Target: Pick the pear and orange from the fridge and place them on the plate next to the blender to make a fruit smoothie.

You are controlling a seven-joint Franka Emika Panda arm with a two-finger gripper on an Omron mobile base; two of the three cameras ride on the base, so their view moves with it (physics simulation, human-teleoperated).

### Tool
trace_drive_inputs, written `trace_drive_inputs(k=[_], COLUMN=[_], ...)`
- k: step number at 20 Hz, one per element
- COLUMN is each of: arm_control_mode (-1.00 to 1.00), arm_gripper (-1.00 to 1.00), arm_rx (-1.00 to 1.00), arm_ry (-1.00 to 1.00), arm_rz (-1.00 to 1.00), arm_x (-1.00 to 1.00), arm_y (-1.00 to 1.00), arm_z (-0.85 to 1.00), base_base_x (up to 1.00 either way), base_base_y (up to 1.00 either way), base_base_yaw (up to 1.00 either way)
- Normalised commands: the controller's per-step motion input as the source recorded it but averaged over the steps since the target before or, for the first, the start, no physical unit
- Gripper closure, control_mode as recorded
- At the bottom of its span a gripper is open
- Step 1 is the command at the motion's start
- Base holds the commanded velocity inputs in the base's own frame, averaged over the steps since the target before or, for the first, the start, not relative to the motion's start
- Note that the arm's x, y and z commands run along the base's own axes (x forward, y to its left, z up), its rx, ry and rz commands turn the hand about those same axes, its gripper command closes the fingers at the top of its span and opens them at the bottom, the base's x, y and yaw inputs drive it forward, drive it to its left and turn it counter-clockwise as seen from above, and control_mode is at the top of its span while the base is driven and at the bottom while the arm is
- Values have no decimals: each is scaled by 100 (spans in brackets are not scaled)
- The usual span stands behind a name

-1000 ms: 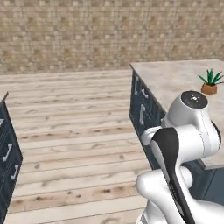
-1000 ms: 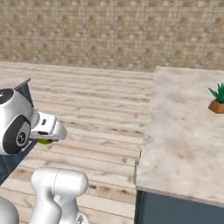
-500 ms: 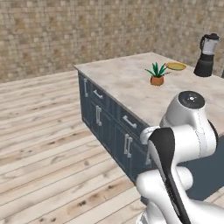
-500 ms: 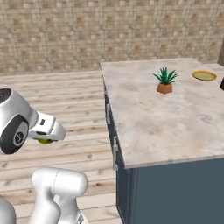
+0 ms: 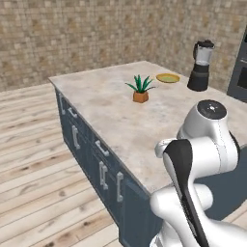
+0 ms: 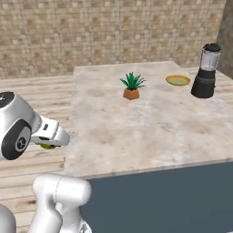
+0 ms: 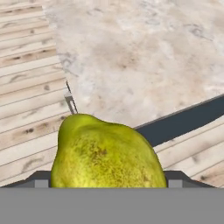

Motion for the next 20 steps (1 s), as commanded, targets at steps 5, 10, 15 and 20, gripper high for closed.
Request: trace_drive_inputs(k=[5, 10, 15, 20], arm_control_mode=[100, 100, 100, 100], arm_gripper=[100, 100, 100, 100], arm_rx=[0, 0, 0, 0], arm_ry=[0, 0, 0, 0], arm_rz=[0, 0, 0, 0], arm_x=[0, 0, 0, 0], arm_y=[0, 0, 0, 0], arm_z=[0, 0, 0, 0], base_base_x=[11, 21, 28, -4], base_base_y=[-100, -100, -100, -100], base_base_yaw=[0, 0, 0, 0])
